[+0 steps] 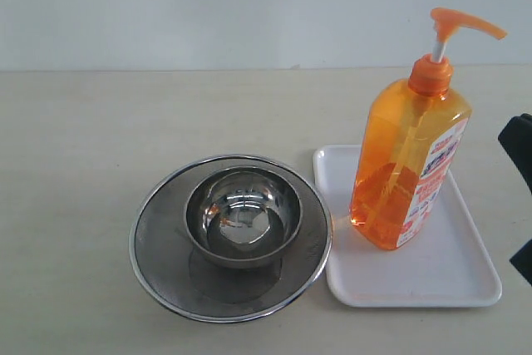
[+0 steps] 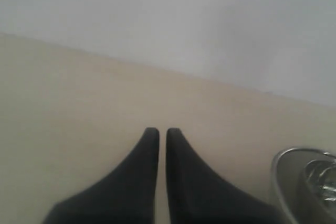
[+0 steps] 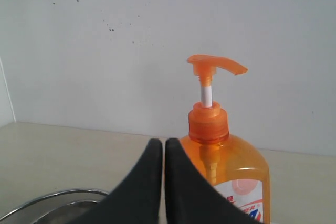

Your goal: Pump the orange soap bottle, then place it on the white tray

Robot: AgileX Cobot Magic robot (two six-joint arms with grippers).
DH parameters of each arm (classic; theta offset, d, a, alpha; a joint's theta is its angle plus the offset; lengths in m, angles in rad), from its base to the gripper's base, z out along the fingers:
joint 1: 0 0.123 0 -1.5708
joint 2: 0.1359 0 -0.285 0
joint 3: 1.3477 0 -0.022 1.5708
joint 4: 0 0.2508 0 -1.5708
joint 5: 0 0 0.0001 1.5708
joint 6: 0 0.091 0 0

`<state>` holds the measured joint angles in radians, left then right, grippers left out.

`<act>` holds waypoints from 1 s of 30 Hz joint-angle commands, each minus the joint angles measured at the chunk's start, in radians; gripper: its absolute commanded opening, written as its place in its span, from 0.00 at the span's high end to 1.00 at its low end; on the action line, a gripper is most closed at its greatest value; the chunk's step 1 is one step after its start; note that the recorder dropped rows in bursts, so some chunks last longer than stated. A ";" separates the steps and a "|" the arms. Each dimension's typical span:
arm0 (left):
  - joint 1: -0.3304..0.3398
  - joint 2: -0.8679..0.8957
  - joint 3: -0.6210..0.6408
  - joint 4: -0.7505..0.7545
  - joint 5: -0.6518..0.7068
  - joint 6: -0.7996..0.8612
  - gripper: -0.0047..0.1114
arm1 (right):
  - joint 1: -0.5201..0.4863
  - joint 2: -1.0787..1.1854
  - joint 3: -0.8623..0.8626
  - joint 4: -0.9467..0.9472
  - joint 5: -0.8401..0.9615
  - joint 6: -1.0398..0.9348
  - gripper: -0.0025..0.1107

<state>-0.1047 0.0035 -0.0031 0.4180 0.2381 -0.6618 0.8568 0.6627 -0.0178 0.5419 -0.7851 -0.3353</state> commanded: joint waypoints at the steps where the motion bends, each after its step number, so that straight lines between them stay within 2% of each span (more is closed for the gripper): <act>1: 0.014 -0.003 0.003 0.000 0.107 0.027 0.92 | 0.000 -0.002 -0.005 -0.001 -0.011 -0.001 0.98; 8: 0.014 -0.003 0.003 0.013 0.109 0.079 0.92 | 0.000 -0.002 -0.005 -0.001 -0.011 -0.001 0.98; 30: 0.014 -0.003 0.003 0.013 0.103 0.080 0.92 | 0.000 -0.002 -0.005 0.001 -0.020 -0.001 0.98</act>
<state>-0.0938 0.0035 -0.0031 0.4255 0.3404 -0.5892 0.8568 0.6627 -0.0178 0.5419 -0.7899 -0.3353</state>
